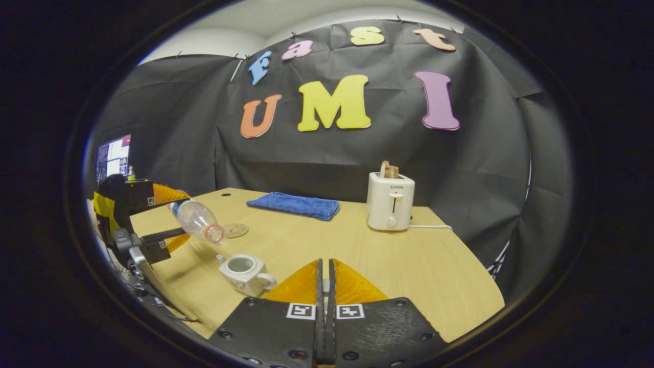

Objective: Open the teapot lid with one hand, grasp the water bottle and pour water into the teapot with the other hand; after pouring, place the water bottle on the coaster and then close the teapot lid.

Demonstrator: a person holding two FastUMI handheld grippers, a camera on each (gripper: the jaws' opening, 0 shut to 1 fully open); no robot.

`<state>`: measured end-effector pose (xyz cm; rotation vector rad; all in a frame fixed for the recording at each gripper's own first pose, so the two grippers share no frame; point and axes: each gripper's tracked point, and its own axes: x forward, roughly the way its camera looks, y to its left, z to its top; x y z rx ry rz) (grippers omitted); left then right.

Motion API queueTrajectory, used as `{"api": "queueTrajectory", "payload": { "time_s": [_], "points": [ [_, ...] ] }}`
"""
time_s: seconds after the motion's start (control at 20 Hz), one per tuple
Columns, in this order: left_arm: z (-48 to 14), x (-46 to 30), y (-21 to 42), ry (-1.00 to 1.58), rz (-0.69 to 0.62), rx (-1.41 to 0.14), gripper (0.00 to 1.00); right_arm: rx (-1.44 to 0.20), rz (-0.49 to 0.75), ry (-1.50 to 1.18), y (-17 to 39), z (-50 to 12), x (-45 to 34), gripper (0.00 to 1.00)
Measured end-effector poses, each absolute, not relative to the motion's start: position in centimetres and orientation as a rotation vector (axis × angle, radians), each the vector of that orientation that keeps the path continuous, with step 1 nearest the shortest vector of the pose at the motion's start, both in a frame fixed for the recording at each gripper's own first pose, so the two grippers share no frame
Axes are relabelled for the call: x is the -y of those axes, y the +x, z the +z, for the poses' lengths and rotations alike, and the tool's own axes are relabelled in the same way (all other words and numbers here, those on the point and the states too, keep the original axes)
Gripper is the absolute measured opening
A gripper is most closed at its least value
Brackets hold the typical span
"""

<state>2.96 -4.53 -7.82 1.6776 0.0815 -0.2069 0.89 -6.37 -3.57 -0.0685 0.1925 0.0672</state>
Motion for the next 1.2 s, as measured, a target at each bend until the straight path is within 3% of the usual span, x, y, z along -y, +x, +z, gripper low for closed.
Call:
{"api": "queueTrajectory", "payload": {
  "time_s": [0.85,1.0,1.05,1.2],
  "points": [
    [-6.8,6.4,4.0,1.928,-0.182,-0.028,0.74,-0.178,0.053,-0.066,0.3,-3.5,7.7,0.0],
    [-4.3,7.0,3.9,2.011,-0.114,0.061,0.73,-0.176,0.054,-0.061,0.2,-3.5,7.8,0.0],
    [-4.2,6.8,4.3,1.997,-0.127,0.05,0.77,-0.175,0.056,-0.058,0.2,-3.6,7.8,0.0],
    [-3.9,7.3,4.5,2.047,-0.151,0.064,0.74,-0.173,0.055,-0.057,0.0,-3.5,7.8,0.0]
  ]
}}
